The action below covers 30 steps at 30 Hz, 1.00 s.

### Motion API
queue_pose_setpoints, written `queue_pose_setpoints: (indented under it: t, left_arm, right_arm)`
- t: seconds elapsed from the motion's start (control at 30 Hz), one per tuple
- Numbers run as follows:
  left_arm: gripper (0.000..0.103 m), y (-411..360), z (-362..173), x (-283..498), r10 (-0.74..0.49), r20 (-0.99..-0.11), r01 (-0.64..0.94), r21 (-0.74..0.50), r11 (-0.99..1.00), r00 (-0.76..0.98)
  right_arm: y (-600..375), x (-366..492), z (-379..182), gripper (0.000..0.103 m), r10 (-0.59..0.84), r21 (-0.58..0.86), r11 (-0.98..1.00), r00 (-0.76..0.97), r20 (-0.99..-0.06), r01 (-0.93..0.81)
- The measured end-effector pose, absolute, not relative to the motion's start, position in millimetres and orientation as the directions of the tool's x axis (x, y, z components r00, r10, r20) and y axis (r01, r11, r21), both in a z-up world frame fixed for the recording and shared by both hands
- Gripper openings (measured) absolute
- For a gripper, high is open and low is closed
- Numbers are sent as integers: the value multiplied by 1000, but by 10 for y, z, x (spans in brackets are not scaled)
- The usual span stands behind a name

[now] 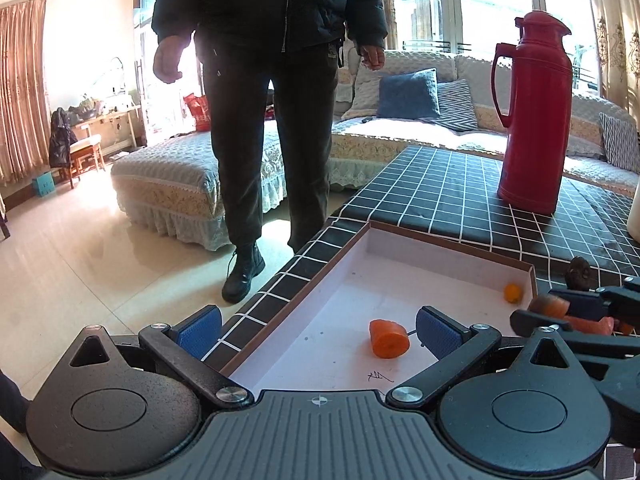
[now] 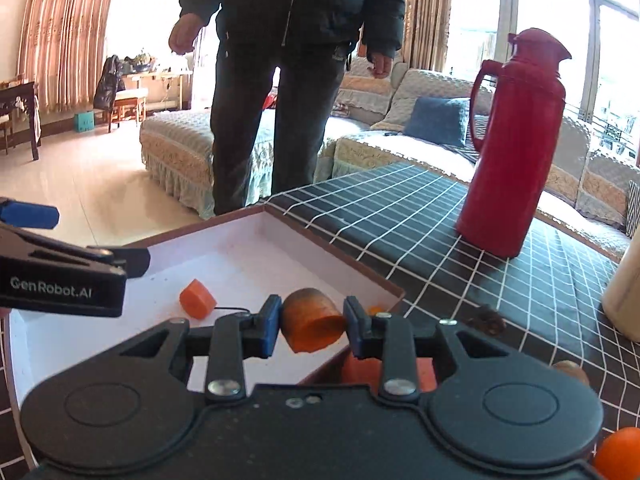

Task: Organize fruits
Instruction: 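Carry the carrot chunk with the right tool over the white box, then open the right tool to drop the carrot chunk into the box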

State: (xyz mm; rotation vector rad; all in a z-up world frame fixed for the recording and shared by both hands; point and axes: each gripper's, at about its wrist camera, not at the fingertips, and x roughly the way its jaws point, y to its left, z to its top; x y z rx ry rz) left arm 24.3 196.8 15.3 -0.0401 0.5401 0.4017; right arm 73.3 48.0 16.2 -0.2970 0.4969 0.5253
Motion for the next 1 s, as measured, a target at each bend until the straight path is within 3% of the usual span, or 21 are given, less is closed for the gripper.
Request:
queue_pose_setpoints:
  t: [0.47, 0.57, 0.63, 0.7, 1.0]
  left_arm:
    - [103, 2069, 127, 260, 372, -511, -397, 64, 916, 775]
    - [103, 2075, 125, 260, 371, -511, -396, 64, 916, 775]
    - [102, 2063, 124, 261, 370, -512, -393, 67, 917, 775]
    - [103, 2054, 122, 258, 370, -512, -392, 68, 917, 776]
    - [103, 1964, 135, 260, 358, -508, -375, 74, 924, 784]
  right_arm:
    - [765, 803, -211, 33, 367, -138, 816, 688, -626, -561]
    - [768, 774, -216, 44, 363, -146, 816, 693, -623, -559]
    - [757, 780, -206, 59, 371, -143, 815, 695, -615, -562]
    - [742, 744, -172, 66, 374, -152, 816, 711, -596, -557]
    - [256, 433, 237, 67, 416, -103, 846, 768, -487, -523]
